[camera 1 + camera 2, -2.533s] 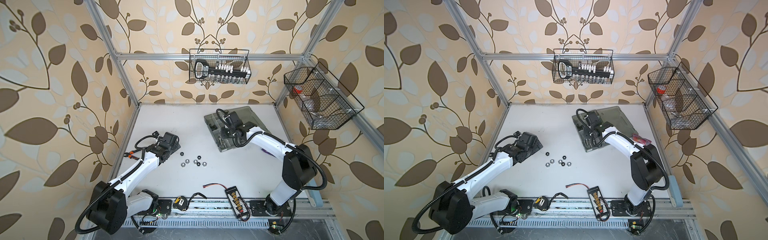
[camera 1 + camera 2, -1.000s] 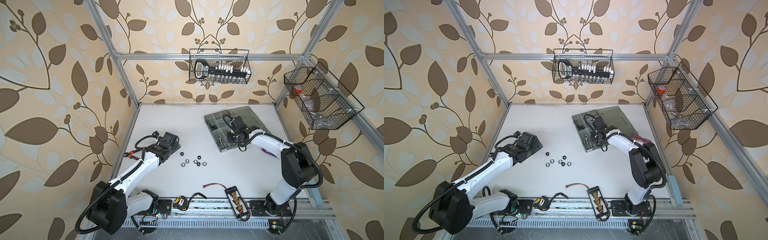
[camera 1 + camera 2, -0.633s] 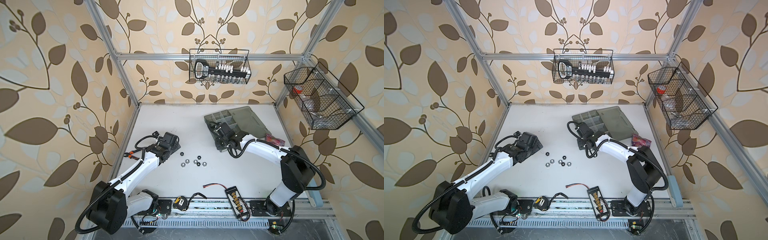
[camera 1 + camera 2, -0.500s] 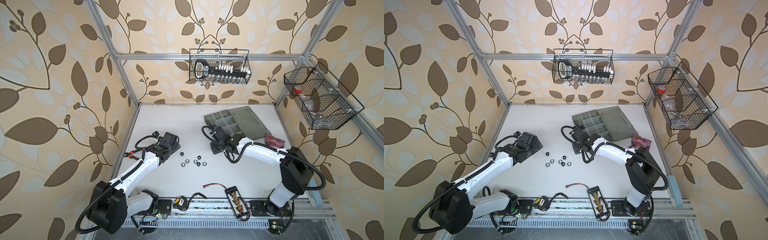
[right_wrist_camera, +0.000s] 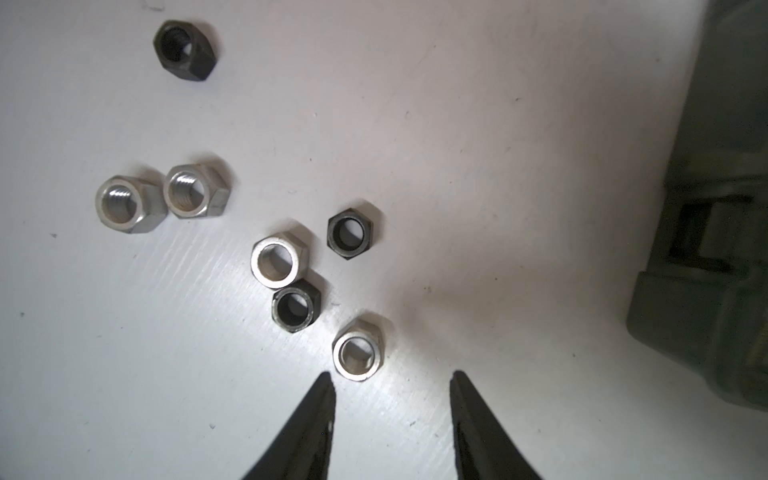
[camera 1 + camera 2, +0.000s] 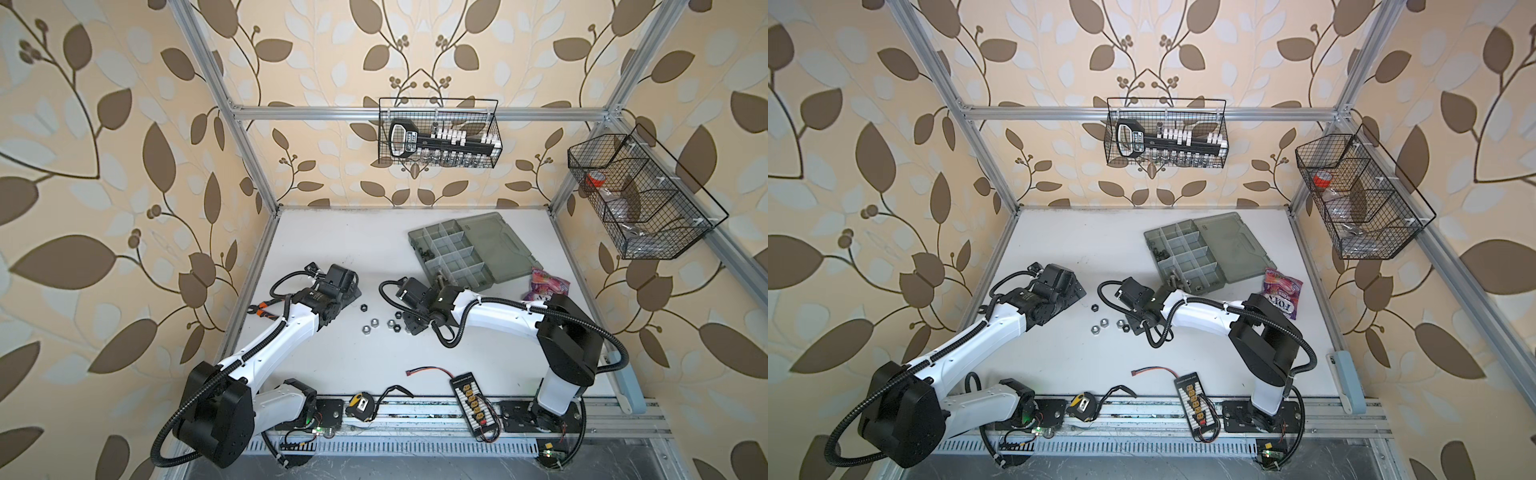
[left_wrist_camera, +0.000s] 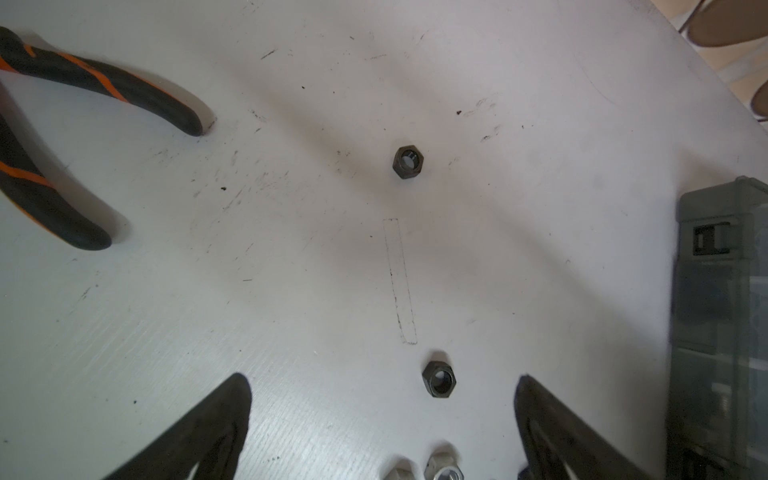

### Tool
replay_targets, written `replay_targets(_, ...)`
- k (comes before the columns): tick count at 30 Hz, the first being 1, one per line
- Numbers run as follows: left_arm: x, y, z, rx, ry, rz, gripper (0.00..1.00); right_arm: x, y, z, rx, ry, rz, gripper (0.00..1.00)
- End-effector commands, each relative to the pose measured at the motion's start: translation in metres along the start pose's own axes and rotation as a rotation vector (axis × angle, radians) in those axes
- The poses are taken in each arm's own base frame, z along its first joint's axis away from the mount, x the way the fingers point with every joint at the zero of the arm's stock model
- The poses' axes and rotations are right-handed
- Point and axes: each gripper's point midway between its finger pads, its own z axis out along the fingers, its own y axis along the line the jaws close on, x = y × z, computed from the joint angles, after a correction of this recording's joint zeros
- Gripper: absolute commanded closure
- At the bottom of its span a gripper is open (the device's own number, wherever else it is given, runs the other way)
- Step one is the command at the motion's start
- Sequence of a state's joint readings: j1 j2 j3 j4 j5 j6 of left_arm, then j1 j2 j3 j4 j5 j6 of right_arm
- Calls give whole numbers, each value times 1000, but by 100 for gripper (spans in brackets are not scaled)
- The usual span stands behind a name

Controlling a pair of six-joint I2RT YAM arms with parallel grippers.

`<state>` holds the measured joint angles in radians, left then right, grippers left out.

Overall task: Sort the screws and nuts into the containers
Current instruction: 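Move the right gripper back over the nuts on the table, then lower the right gripper and close it on a silver nut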

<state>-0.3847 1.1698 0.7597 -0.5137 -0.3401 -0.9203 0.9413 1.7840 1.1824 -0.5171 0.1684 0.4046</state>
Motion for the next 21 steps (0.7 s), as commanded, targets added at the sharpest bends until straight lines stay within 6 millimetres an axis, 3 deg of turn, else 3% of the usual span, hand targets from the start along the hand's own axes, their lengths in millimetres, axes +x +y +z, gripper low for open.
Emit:
replay_targets(1,-11,-4,-7,8,-25,-28,1,2,10,4,-30,26,5,52)
replay_targets(21,-11,-1,-7,0,-32,-28,1,19,15,36,-6,103,-30,48)
